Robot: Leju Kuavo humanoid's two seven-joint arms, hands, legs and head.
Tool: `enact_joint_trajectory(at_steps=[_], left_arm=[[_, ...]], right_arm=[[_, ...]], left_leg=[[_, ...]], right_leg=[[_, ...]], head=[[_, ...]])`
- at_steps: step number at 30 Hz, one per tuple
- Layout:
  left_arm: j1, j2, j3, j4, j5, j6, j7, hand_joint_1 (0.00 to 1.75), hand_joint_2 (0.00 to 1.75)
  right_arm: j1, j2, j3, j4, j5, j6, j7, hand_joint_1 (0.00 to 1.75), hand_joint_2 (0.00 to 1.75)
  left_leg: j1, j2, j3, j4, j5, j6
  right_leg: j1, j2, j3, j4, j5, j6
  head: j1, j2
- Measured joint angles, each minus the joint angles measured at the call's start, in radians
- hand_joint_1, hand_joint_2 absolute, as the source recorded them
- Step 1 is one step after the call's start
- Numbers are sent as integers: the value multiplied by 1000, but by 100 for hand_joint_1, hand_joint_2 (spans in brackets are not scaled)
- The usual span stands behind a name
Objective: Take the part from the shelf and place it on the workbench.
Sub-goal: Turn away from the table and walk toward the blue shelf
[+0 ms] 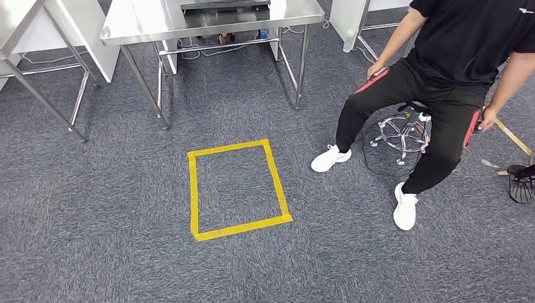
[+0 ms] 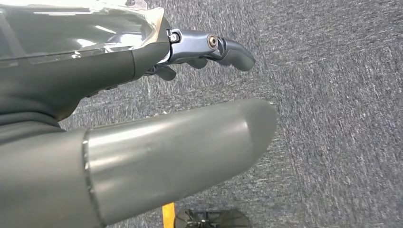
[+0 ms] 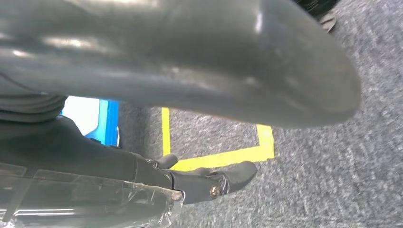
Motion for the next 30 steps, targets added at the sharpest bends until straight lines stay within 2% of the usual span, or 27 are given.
enact_joint_trajectory(at_steps=[1,2,3,4,5,6,7,8,9,10,12,13,14,15,16,17,18,19,21,22,23,24,25,26,28,29,30], left_arm=[[0,-1,0,0,0,1,1,0,0],[1,-4,0,0,1,1,3,0,0],[1,-6,0,0,2,2,4,0,0],[2,-7,0,1,2,2,5,0,0],[2,-5,0,0,3,2,5,0,0],[2,-3,0,-1,2,2,5,0,0],[2,2,0,-2,1,3,5,0,0],[1,4,0,-3,0,3,5,0,0],[0,5,0,-4,-1,4,4,0,0],[-1,7,0,-5,-3,4,4,0,0],[-2,8,0,-5,-4,3,5,0,0],[-1,7,0,-5,-4,3,5,0,0],[0,7,0,-5,-3,3,5,0,0],[2,7,0,-5,-3,3,5,0,0],[3,6,0,-5,-2,3,5,0,0],[4,5,0,-5,0,3,6,0,0],[5,4,0,-4,1,4,6,0,0],[5,3,0,-4,1,4,6,0,0],[6,3,1,-4,1,5,6,0,0],[7,5,1,-5,0,6,5,0,0],[8,6,1,-4,0,7,4,0,0],[8,8,2,-5,-1,8,3,0,0],[7,7,2,-5,0,8,2,0,0],[5,5,3,-6,0,8,1,0,0],[3,1,3,-6,-1,7,-1,0,0],[3,-1,4,-6,-1,7,-1,0,0],[5,-3,4,-6,-1,7,-1,0,0]], right_arm=[[1,-2,0,0,1,0,0,0,0],[3,-4,0,0,2,1,1,0,0],[4,-6,0,0,3,2,1,0,0],[4,-8,1,0,4,2,2,0,0],[3,-5,2,0,5,4,3,0,0],[0,-3,3,0,6,6,4,0,0],[-3,0,4,0,6,7,5,0,0],[-5,2,5,-1,6,9,6,0,0],[-6,2,5,-1,6,9,6,0,0],[-6,2,5,-1,7,9,7,0,0],[-6,4,5,0,8,9,9,0,0],[-6,3,5,0,10,8,10,0,0],[-6,3,6,0,12,8,11,0,0],[-5,3,6,0,15,8,11,0,0],[-5,3,6,0,18,7,11,0,0],[-3,3,6,0,20,7,11,0,0],[-2,3,6,0,22,7,11,0,0],[-1,3,7,0,23,7,10,0,0],[-2,7,8,0,24,7,10,0,0],[-3,10,9,0,24,8,10,0,0],[-5,11,10,0,24,9,10,0,0],[-6,14,11,0,23,9,10,0,0],[-5,12,12,1,23,10,10,0,0],[-2,11,13,1,23,9,11,0,0],[0,8,14,2,23,9,12,0,0],[0,8,14,2,23,9,12,0,0],[-2,6,14,2,23,9,13,0,0]], left_leg=[[5,5,-5,2,0,-10],[13,11,-9,7,-2,-22],[23,17,-15,17,-6,-35],[35,24,-23,34,-13,-51],[41,30,-32,59,-24,-69],[47,38,-45,88,-41,-89],[47,46,-54,113,-58,-105],[45,54,-57,131,-71,-118],[47,63,-57,141,-81,-126],[46,68,-51,143,-86,-131],[47,43,-57,175,-128,-131],[44,21,-76,220,-167,-125],[39,-2,-105,286,-212,-117],[32,-15,-140,360,-251,-107],[22,-21,-170,423,-274,-94],[12,-25,-188,459,-278,-78],[-1,-29,-190,458,-263,-57],[-16,-39,-176,423,-232,-28],[-50,-90,-126,306,-162,46],[-62,-115,-106,259,-140,75],[-70,-130,-94,232,-128,93],[-73,-128,-88,219,-125,100],[-77,-116,-81,203,-118,101],[-76,-101,-70,181,-106,98],[-69,-74,-52,138,-84,90],[-65,-59,-49,127,-77,82],[-62,-44,-52,125,-75,78]], right_leg=[[-8,0,-27,46,-12,9],[-17,-1,-38,62,-10,23],[-27,-4,-29,39,7,42],[-38,-12,-2,-17,35,64],[-46,-32,19,-60,55,83],[-52,-50,32,-92,69,91],[-56,-62,33,-98,72,83],[-57,-67,22,-80,65,65],[-59,-57,15,-70,59,44],[-59,-46,10,-61,55,26],[-52,-29,6,-57,55,9],[-46,-21,4,-58,60,1],[-40,-13,0,-59,65,-5],[-32,-2,-4,-59,69,-10],[-22,10,-9,-59,73,-15],[-11,23,-13,-59,76,-19],[2,35,-14,-59,78,-23],[15,49,-14,-60,81,-26],[34,75,-15,-62,86,-33],[37,89,-16,-63,90,-36],[36,104,-18,-66,94,-35],[36,117,-20,-69,99,-31],[31,130,-22,-75,105,-29],[32,121,-25,-76,107,-26],[35,72,-45,-41,83,-28],[31,41,-67,4,58,-28],[26,25,-94,62,29,-24]], head=[[0,0],[0,0],[0,0],[0,0],[3,0],[8,0],[10,0],[7,0],[3,0],[-6,0],[-17,0],[-20,0],[-23,0],[-23,0],[-23,0],[-23,0],[-23,0],[-23,0],[-19,0],[-16,0],[-13,0],[-13,0],[-15,0],[-18,0],[-17,0],[-15,0],[-12,0]])
